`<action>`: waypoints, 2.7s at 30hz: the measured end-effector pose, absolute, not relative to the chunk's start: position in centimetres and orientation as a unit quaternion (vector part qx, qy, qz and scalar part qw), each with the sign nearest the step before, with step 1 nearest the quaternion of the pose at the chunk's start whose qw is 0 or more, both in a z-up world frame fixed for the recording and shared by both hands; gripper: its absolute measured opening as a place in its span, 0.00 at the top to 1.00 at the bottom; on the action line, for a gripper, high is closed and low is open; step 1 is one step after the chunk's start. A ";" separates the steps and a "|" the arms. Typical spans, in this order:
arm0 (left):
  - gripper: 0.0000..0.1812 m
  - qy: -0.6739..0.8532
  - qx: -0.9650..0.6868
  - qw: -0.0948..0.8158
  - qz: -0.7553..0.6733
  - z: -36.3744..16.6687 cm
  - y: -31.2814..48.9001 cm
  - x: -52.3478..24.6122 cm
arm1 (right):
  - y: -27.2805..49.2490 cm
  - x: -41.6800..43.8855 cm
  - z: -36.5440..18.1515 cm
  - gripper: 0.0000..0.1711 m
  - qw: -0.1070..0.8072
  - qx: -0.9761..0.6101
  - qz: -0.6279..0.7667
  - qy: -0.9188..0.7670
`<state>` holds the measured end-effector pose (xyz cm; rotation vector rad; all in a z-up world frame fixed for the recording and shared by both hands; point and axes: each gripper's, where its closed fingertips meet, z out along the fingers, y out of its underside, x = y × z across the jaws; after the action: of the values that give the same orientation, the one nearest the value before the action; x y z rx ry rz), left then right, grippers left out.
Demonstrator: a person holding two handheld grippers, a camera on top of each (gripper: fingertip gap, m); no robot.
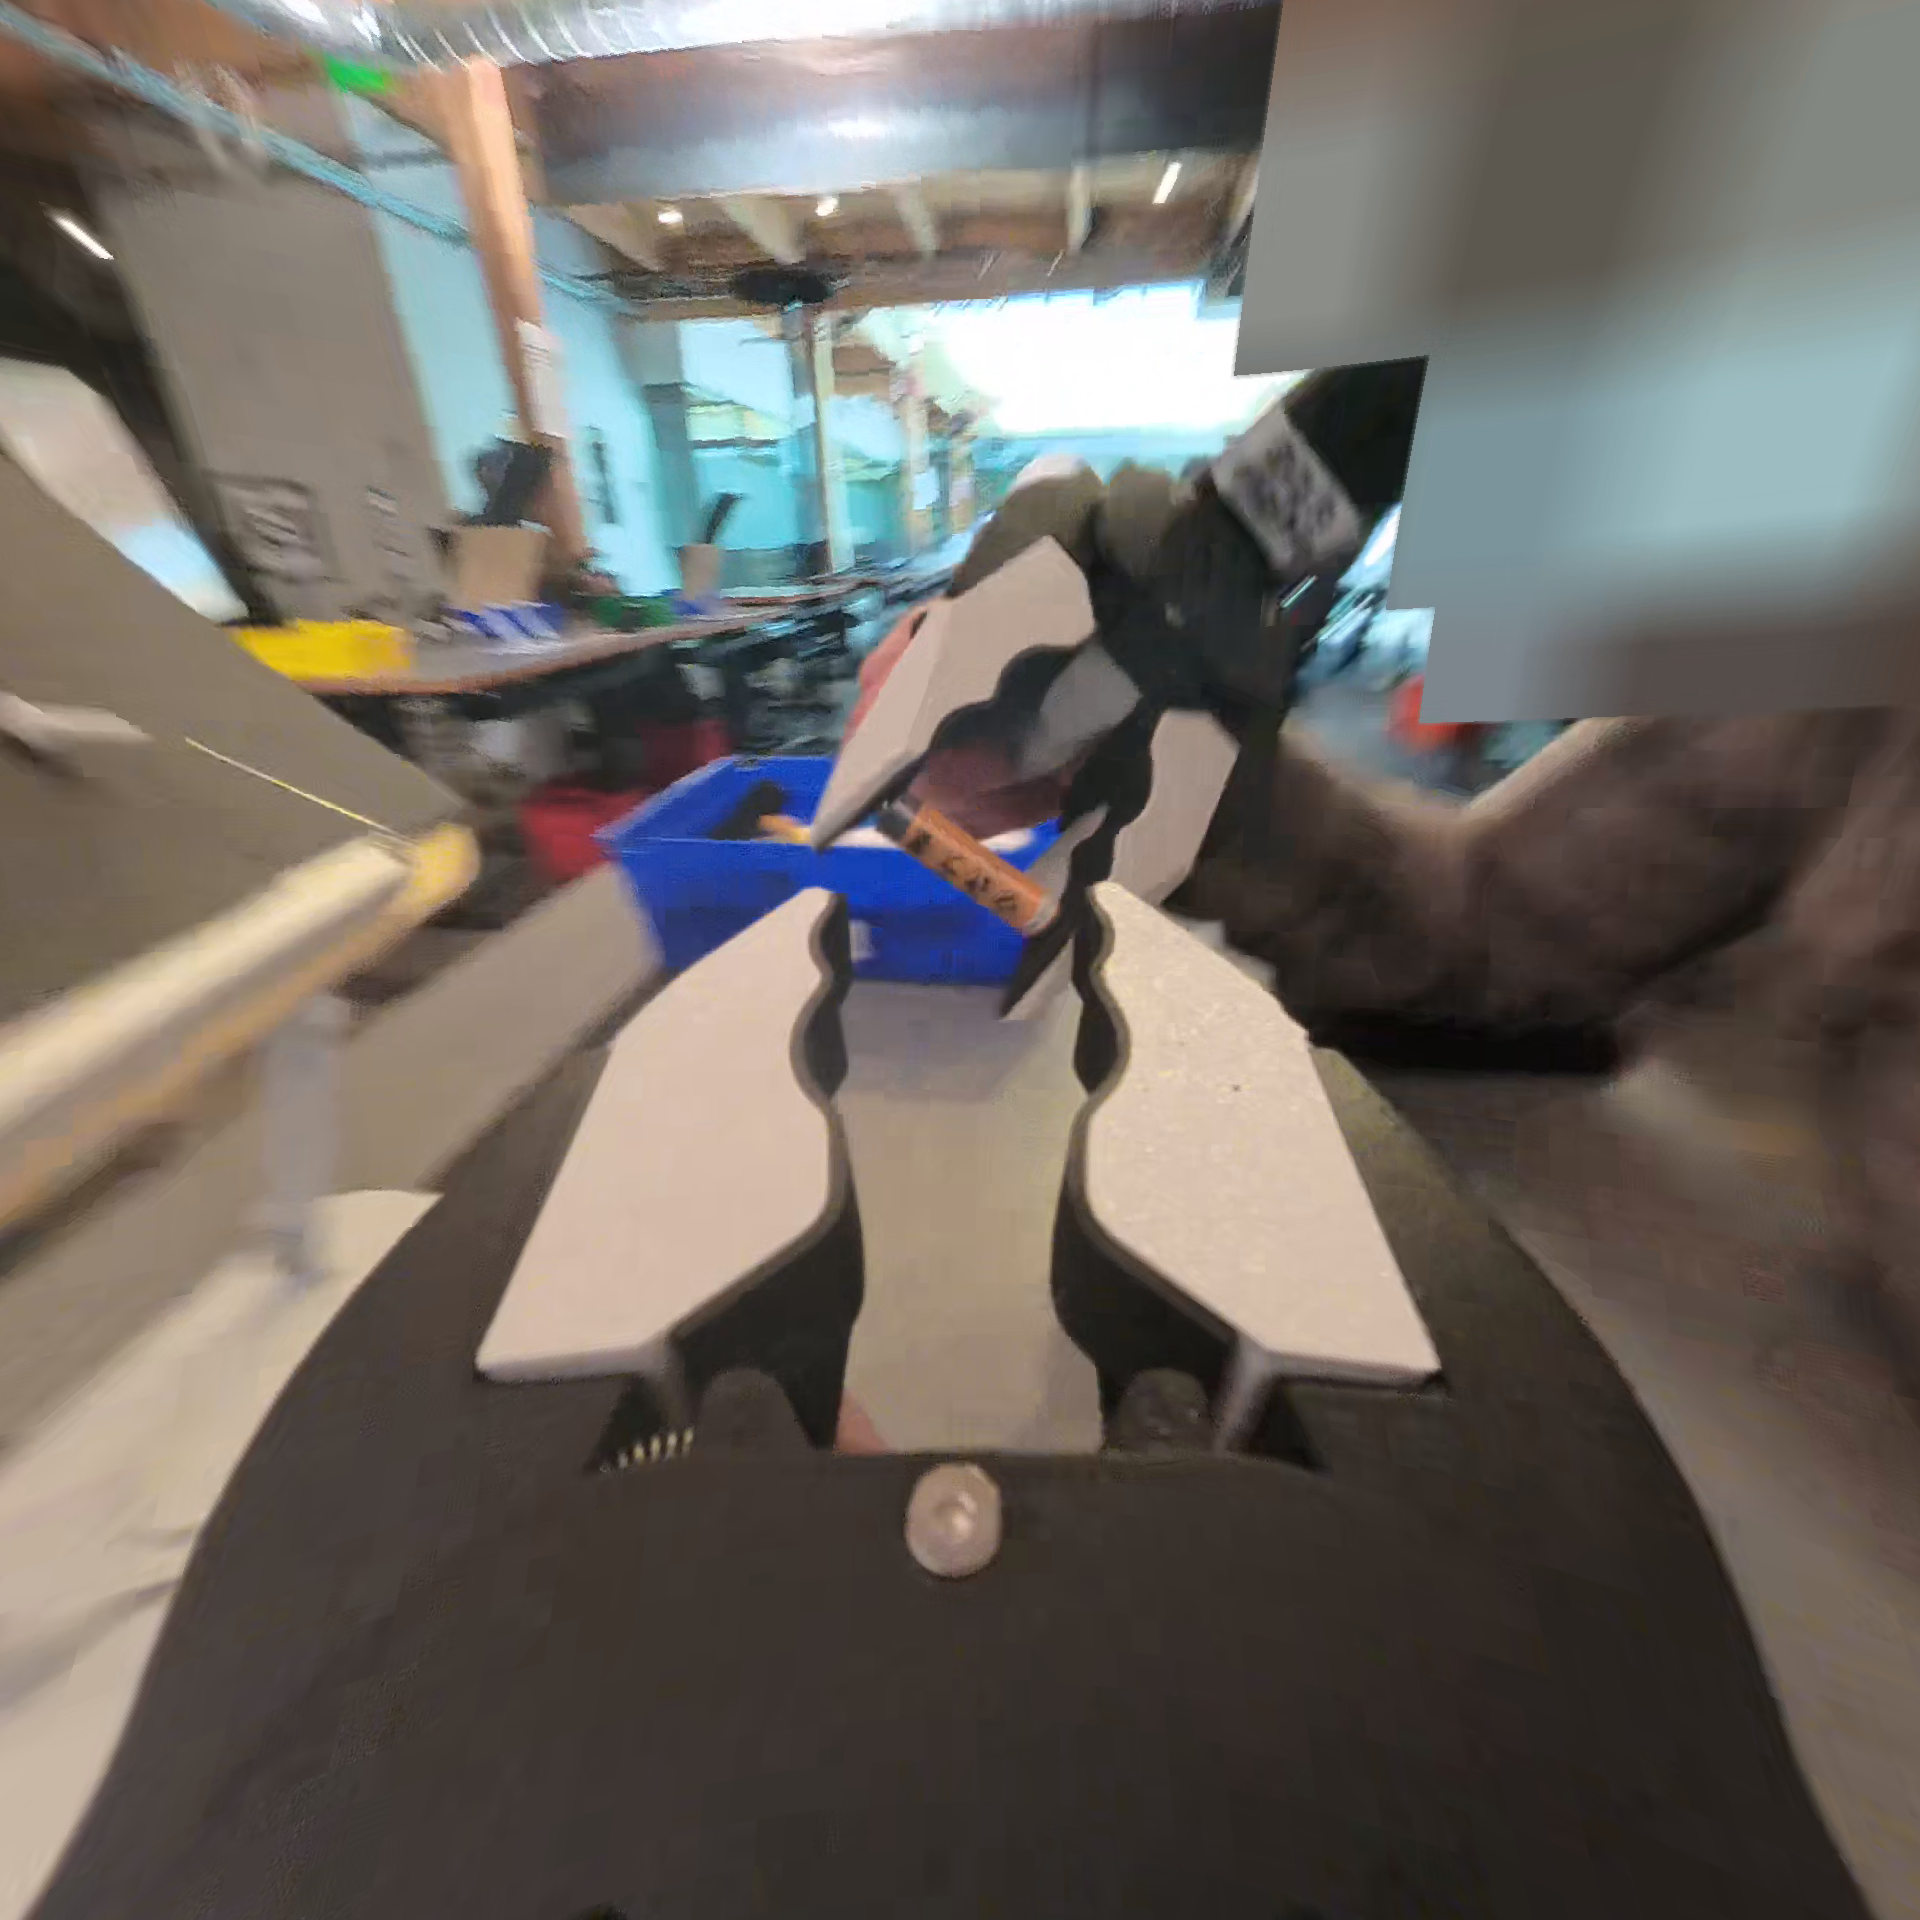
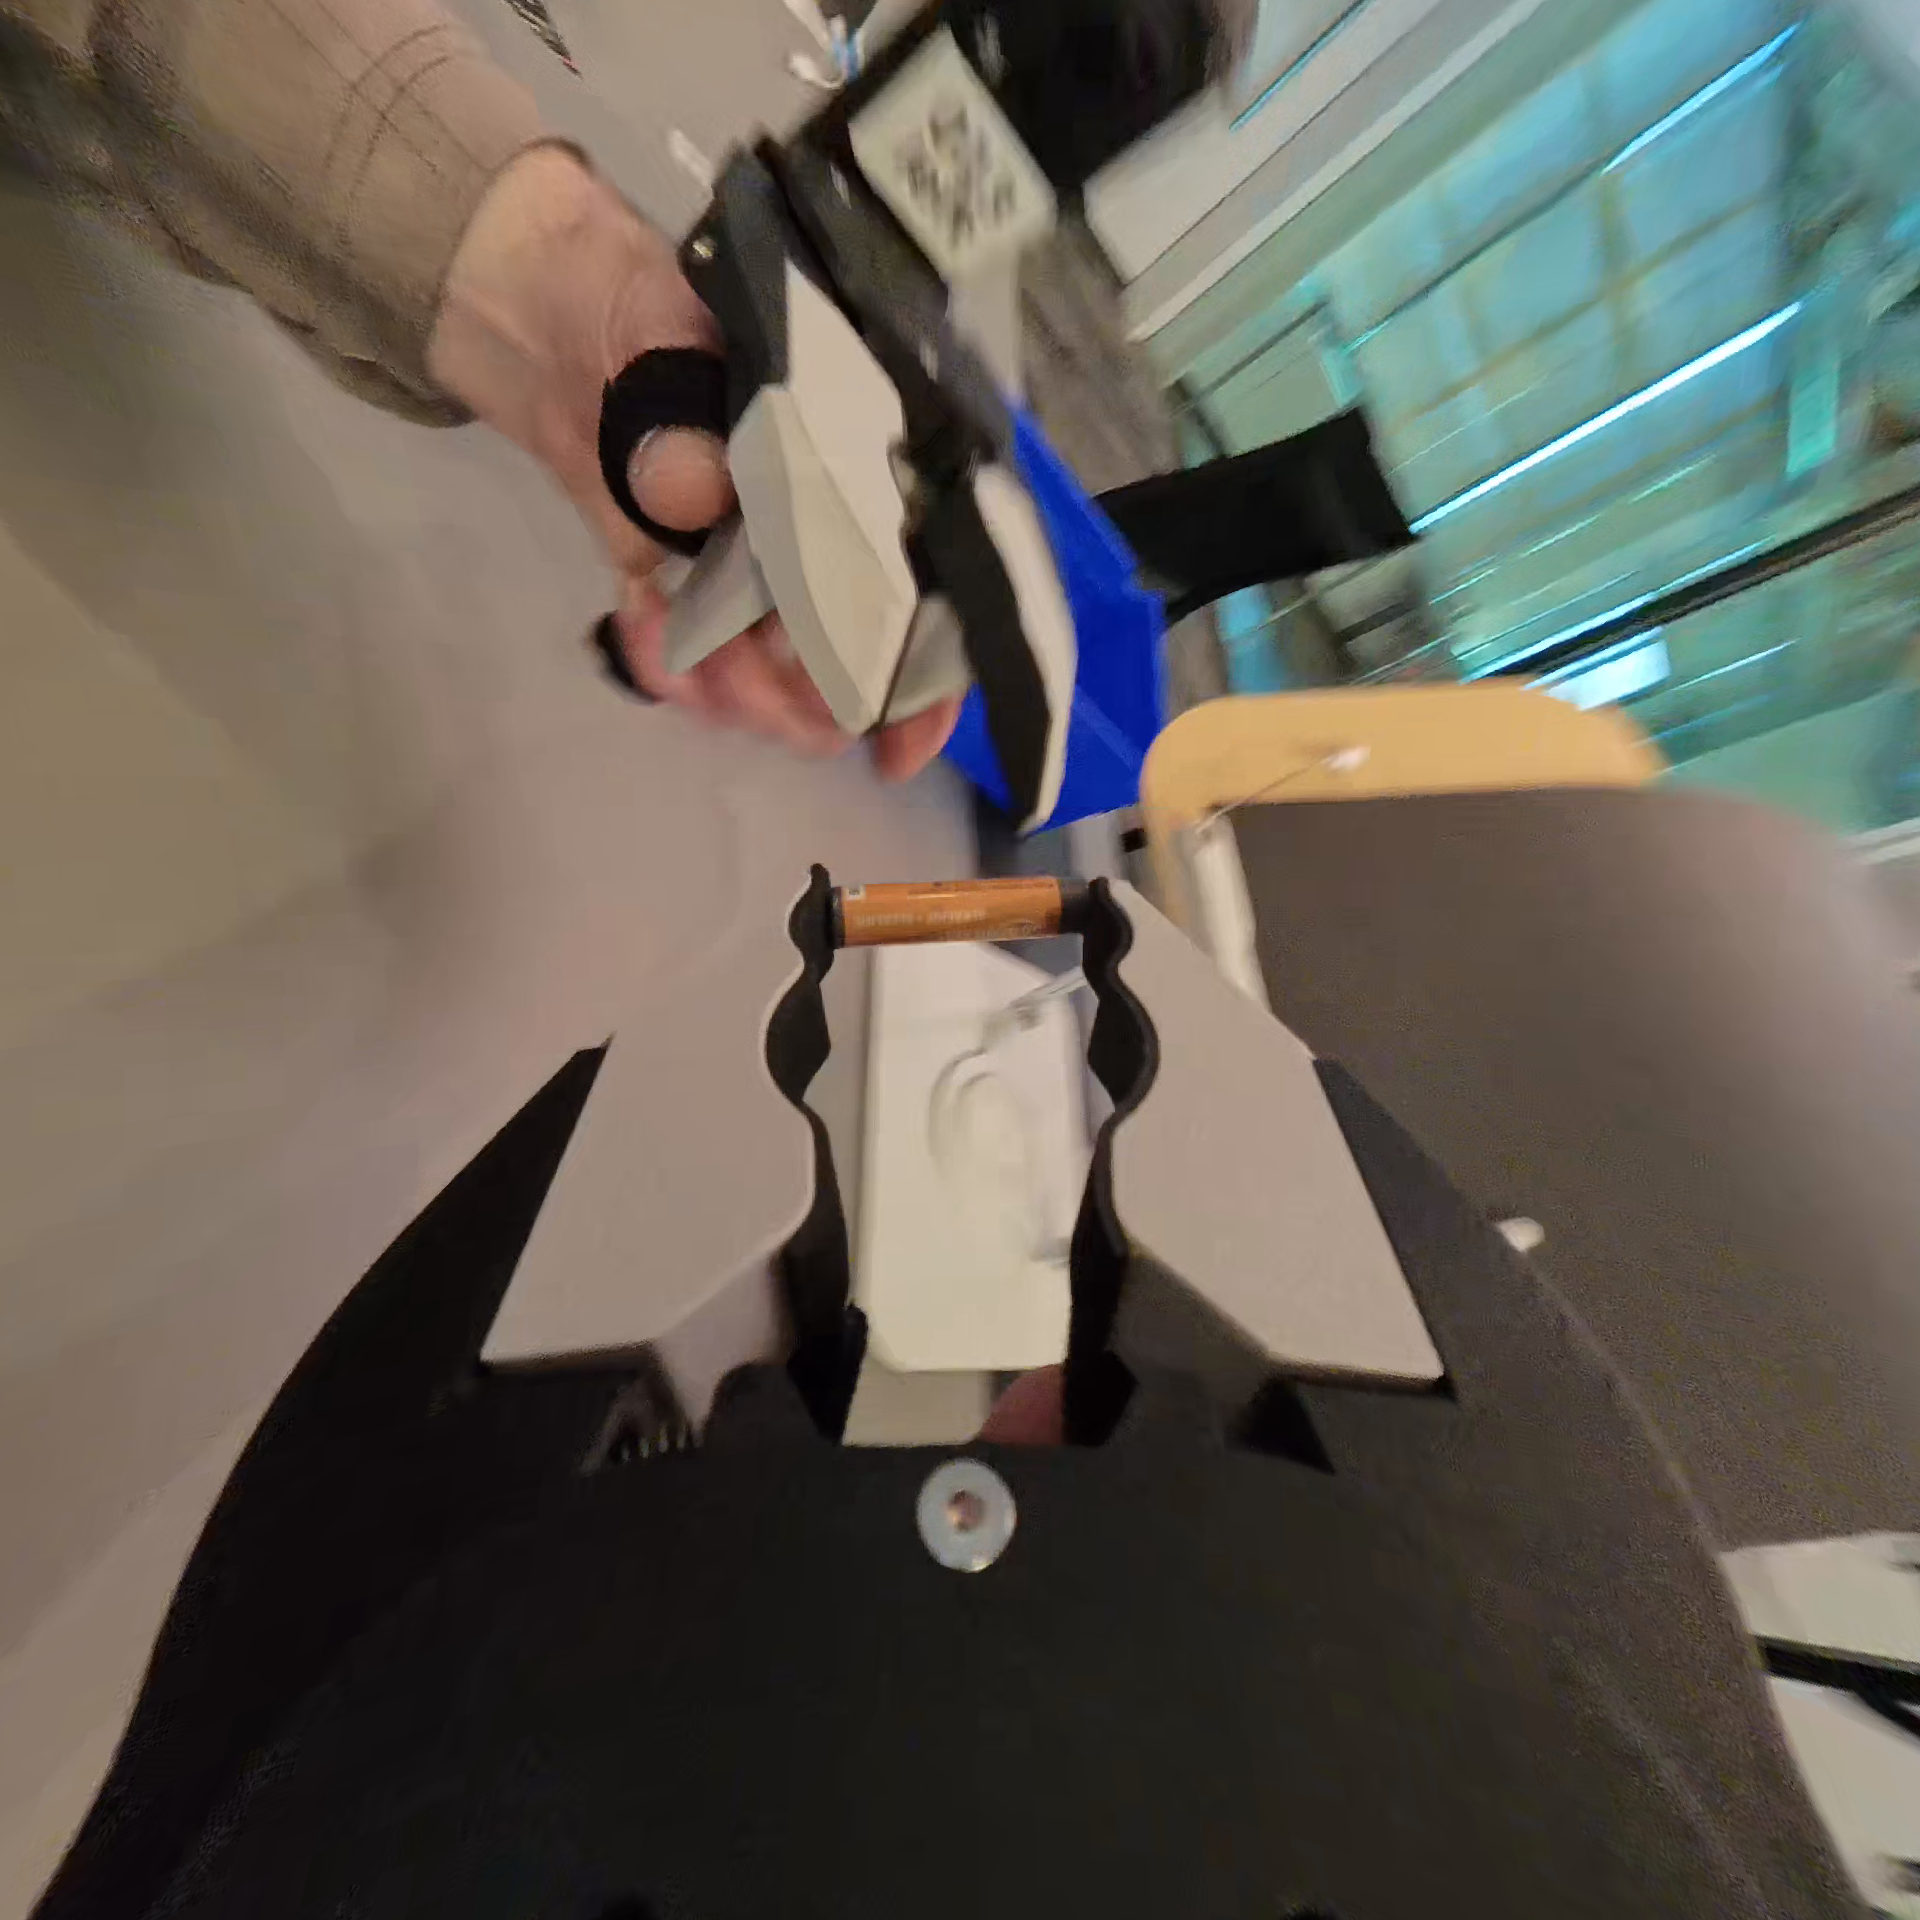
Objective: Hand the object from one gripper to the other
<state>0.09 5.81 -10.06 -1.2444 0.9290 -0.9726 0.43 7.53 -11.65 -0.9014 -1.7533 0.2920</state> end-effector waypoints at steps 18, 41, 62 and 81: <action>0.94 0.722 -0.385 0.568 0.086 -20.0 2.8 6.9 | 0.8 4.3 -21.1 0.73 0.160 -0.440 0.366 -0.804; 0.94 0.380 -0.610 0.570 -0.398 -14.1 7.7 1.9 | 7.0 -1.4 -11.7 0.90 0.500 -0.429 0.383 -0.647; 0.82 0.431 -0.558 0.671 -0.230 -13.2 8.3 1.0 | 7.6 -0.8 -9.5 0.96 0.441 -0.459 0.536 -0.554; 0.84 0.512 -0.197 0.722 0.422 -11.9 7.2 0.9 | 7.0 -1.8 -10.5 0.96 0.234 -0.509 0.712 -0.424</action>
<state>0.91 7.21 -11.90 -0.4343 1.1320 0.9311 -1.85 6.97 -10.50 -1.3968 -1.1635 1.9557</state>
